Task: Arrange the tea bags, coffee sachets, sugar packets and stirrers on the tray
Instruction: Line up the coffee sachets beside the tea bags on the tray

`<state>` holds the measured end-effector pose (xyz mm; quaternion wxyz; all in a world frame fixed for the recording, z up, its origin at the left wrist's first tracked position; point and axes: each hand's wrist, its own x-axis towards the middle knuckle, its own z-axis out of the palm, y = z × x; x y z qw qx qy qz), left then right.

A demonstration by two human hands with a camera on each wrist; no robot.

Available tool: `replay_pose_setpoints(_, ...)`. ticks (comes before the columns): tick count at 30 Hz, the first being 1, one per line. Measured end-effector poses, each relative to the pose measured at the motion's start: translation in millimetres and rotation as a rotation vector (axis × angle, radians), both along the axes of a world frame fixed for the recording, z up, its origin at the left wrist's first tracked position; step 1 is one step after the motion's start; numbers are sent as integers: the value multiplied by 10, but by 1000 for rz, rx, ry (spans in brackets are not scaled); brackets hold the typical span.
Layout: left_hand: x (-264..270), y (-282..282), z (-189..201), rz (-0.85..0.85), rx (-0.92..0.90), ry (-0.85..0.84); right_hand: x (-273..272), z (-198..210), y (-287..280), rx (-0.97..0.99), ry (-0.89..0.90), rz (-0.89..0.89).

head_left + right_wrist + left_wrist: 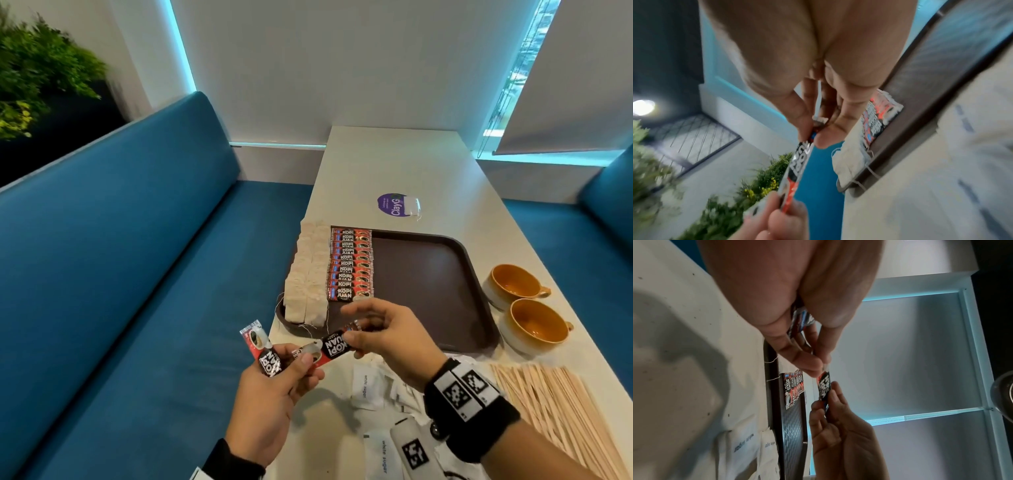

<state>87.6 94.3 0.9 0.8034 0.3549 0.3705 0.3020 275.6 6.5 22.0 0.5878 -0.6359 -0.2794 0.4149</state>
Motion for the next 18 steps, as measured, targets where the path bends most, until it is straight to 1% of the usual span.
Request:
replay_pose_setpoints(3,39,-46,31,9,-95,-67,-120,-48,-29,1,188,62)
replay_pose_setpoints(5,71,-83,52,4,-135,-101,-218,-91,-15,-3,220,89)
replay_pose_setpoints(7,86,-104,40,-22,-130,-76,-265,-109,2,21,206,83)
replay_pose_setpoints(8,88,-114,27,-48,-120,-47,-264,-102,7,57,221,66)
replay_pose_setpoints(11,79,-123,-9,-117,-97,51,-144,-40,24,145,364,-59)
replay_pose_setpoints(12,69,-116,-21,-120,-94,75,-65,-14,37,134,355,-103)
replay_pose_setpoints(13,54,-105,-36,-118,-91,97,24,3,52,94,298,-140)
replay_pose_setpoints(15,24,-87,-32,-116,-85,123,257,-20,89,-33,102,-192)
replay_pose_setpoints(18,-11,-81,-6,-139,-71,145,636,-171,187,-221,-231,-173)
